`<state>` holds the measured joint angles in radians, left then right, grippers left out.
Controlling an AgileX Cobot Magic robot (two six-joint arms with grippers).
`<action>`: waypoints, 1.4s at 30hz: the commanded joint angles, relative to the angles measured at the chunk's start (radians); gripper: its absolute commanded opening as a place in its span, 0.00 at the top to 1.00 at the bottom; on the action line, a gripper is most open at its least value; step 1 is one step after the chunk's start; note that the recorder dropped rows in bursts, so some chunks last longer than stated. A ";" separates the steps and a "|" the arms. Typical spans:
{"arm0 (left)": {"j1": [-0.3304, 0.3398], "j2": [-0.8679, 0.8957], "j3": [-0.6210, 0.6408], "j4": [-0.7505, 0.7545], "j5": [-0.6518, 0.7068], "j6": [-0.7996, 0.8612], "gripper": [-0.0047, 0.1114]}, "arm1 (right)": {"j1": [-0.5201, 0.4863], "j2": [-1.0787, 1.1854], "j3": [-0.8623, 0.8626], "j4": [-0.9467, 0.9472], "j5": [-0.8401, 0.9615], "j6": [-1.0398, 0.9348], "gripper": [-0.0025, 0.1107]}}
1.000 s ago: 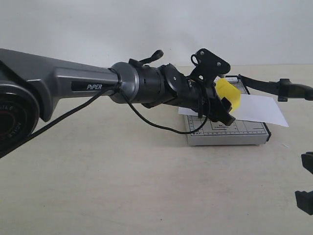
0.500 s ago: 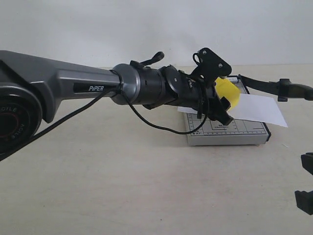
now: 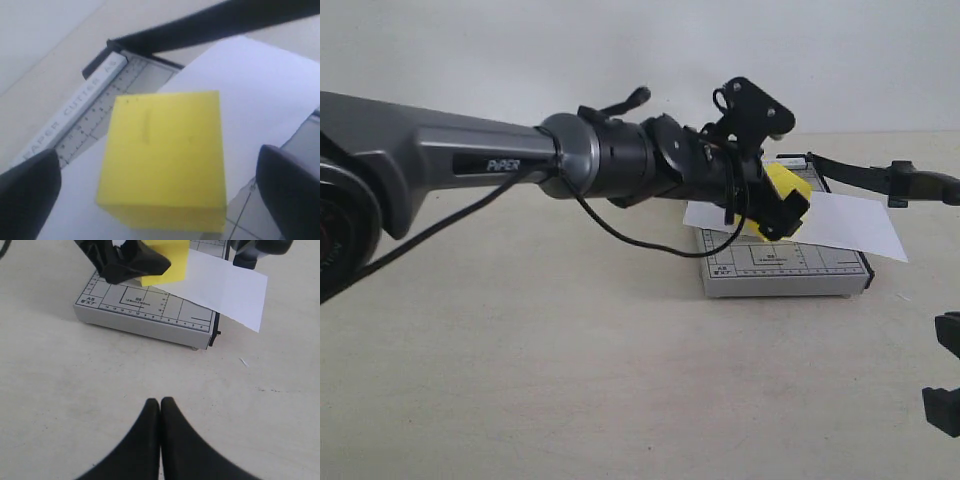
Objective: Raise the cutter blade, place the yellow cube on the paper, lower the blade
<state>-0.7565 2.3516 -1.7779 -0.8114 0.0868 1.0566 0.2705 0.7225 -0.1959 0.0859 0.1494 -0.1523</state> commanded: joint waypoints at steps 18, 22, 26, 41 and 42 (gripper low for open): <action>0.126 -0.564 0.391 0.023 0.046 -0.246 0.92 | -0.002 -0.003 -0.007 0.006 -0.002 -0.003 0.98; 0.250 -0.706 0.587 0.023 -0.156 -0.191 0.92 | -0.002 -0.003 -0.007 0.006 -0.002 -0.003 0.98; 0.458 -0.782 0.719 0.023 -0.101 -0.079 0.92 | -0.002 -0.003 -0.007 0.006 -0.002 -0.003 0.98; 1.145 -1.068 1.072 -0.342 0.001 -0.119 0.92 | -0.002 -0.003 -0.007 0.005 -0.007 -0.003 0.98; 1.145 -1.130 1.101 -0.343 -0.073 -0.119 0.92 | -0.002 -0.003 -0.007 0.005 -0.007 -0.003 0.98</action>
<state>0.3720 1.3438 -0.7442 -1.0910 0.1377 0.9446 0.2705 0.7225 -0.1959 0.0878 0.1494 -0.1523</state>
